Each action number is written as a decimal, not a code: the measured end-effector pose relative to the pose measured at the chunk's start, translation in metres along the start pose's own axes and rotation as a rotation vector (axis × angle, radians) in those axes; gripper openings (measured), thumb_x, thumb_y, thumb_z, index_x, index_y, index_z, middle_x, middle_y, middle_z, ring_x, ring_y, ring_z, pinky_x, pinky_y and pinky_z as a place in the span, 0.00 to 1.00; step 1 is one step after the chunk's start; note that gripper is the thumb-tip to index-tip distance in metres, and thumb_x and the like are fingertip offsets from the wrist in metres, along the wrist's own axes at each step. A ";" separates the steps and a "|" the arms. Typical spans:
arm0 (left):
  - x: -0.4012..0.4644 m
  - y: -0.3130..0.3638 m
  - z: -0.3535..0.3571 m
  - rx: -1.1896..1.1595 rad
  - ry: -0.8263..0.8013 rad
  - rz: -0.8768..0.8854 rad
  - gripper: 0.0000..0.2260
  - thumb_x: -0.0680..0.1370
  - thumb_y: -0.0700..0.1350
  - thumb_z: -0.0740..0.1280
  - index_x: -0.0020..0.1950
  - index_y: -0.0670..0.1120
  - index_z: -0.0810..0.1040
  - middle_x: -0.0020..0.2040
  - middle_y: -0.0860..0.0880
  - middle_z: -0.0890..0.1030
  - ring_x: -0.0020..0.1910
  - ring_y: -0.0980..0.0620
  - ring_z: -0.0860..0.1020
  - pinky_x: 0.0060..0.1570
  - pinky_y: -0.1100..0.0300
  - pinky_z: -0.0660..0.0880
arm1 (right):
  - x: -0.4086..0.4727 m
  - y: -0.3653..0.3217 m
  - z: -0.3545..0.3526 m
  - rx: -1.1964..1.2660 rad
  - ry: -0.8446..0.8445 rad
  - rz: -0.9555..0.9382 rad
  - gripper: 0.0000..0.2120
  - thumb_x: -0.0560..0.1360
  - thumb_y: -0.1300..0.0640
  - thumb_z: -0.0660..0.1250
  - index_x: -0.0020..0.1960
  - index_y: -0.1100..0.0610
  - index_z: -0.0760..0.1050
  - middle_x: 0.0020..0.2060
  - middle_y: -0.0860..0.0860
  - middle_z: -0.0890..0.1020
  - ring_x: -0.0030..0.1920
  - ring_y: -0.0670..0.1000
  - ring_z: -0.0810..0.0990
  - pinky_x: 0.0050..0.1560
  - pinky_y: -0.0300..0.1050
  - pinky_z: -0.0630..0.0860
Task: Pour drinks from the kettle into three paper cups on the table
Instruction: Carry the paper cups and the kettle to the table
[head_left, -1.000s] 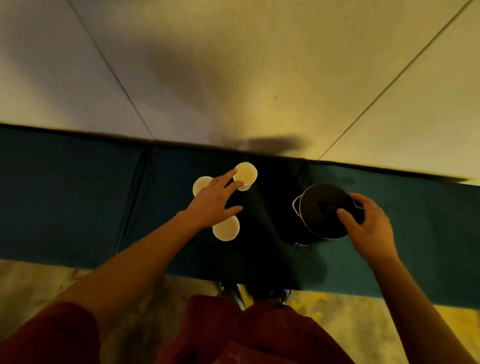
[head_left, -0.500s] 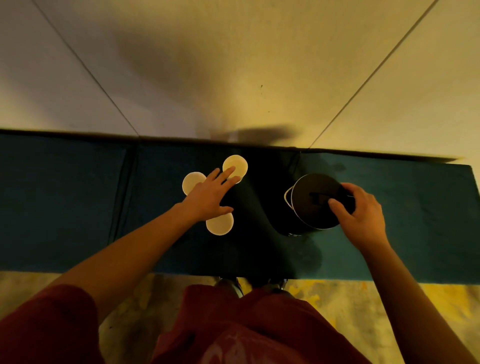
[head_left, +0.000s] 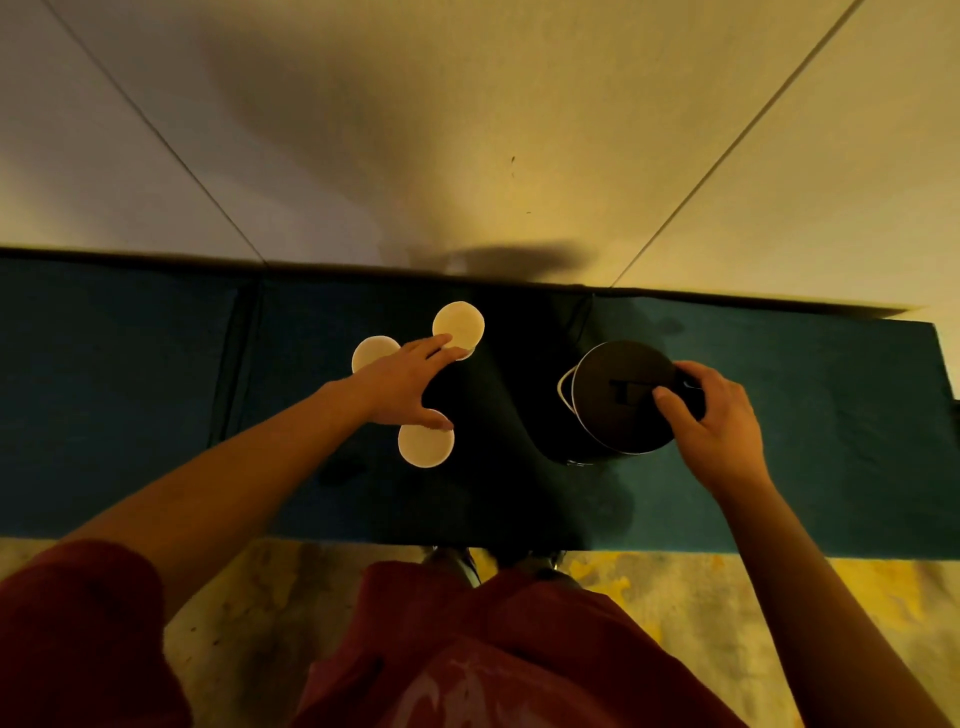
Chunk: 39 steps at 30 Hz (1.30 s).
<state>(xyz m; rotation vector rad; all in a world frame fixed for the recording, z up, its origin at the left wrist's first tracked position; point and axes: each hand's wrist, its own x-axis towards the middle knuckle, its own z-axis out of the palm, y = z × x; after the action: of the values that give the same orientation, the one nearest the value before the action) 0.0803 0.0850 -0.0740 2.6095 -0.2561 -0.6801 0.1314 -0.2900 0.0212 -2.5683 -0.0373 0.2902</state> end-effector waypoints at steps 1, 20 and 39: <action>0.000 -0.002 -0.002 0.018 -0.024 0.001 0.49 0.68 0.61 0.76 0.80 0.57 0.49 0.81 0.49 0.50 0.78 0.44 0.57 0.73 0.44 0.62 | 0.001 0.000 0.000 0.008 0.008 -0.001 0.23 0.76 0.41 0.63 0.66 0.52 0.76 0.59 0.54 0.81 0.63 0.57 0.76 0.62 0.62 0.75; 0.023 -0.004 0.015 0.211 -0.132 -0.021 0.31 0.77 0.46 0.69 0.77 0.56 0.61 0.78 0.49 0.60 0.67 0.45 0.72 0.59 0.51 0.76 | 0.004 0.004 0.004 0.015 0.037 0.004 0.27 0.76 0.36 0.57 0.66 0.51 0.76 0.58 0.53 0.82 0.62 0.56 0.78 0.59 0.63 0.77; 0.014 0.000 0.010 0.193 -0.021 -0.041 0.10 0.80 0.50 0.64 0.58 0.47 0.79 0.60 0.48 0.77 0.51 0.49 0.80 0.47 0.57 0.78 | 0.006 0.007 0.011 -0.015 0.072 0.000 0.17 0.80 0.47 0.65 0.64 0.55 0.77 0.58 0.55 0.82 0.63 0.57 0.76 0.60 0.58 0.75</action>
<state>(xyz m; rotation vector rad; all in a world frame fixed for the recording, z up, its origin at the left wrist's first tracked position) 0.0869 0.0774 -0.0875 2.7987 -0.2883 -0.7305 0.1349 -0.2897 0.0077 -2.5915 -0.0125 0.1985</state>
